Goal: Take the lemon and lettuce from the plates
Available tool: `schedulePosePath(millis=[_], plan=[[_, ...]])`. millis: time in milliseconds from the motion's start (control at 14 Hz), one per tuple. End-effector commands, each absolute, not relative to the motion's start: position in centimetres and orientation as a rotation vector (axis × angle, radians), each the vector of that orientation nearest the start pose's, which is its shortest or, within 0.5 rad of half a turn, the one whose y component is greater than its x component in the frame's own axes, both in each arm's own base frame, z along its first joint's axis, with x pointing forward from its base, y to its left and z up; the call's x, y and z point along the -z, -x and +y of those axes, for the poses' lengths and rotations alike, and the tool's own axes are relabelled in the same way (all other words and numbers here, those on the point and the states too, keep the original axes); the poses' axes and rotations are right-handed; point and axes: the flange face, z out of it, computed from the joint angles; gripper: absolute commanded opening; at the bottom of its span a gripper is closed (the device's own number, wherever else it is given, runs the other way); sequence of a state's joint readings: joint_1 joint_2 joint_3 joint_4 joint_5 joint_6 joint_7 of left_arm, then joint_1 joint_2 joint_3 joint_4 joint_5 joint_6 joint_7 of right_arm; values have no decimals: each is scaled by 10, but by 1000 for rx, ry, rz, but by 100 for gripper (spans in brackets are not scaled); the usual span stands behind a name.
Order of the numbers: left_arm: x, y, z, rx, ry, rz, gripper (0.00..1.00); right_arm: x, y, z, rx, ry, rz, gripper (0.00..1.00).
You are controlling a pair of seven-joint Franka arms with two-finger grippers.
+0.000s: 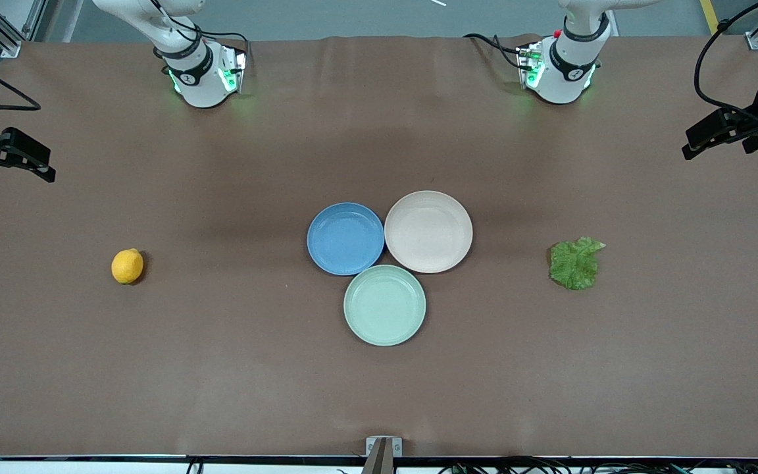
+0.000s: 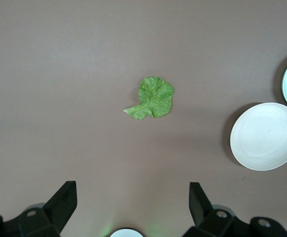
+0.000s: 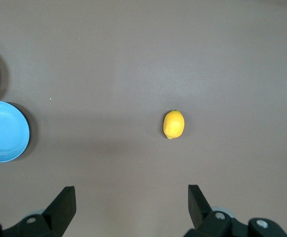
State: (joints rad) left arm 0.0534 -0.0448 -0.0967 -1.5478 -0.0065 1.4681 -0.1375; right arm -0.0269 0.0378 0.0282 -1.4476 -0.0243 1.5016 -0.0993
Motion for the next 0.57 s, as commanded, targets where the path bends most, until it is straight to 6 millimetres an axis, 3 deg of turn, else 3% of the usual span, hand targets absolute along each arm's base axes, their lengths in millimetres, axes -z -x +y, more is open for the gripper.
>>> schedulePosePath(millis=[0,500], plan=[[-660,-523,-26,-18,3160,-120,100,-658,-563,-2,35,3162,-140,100],[-657,-520,-50,-30,3140,-62,100,-658,-563,-1,35,3162,-145,100]])
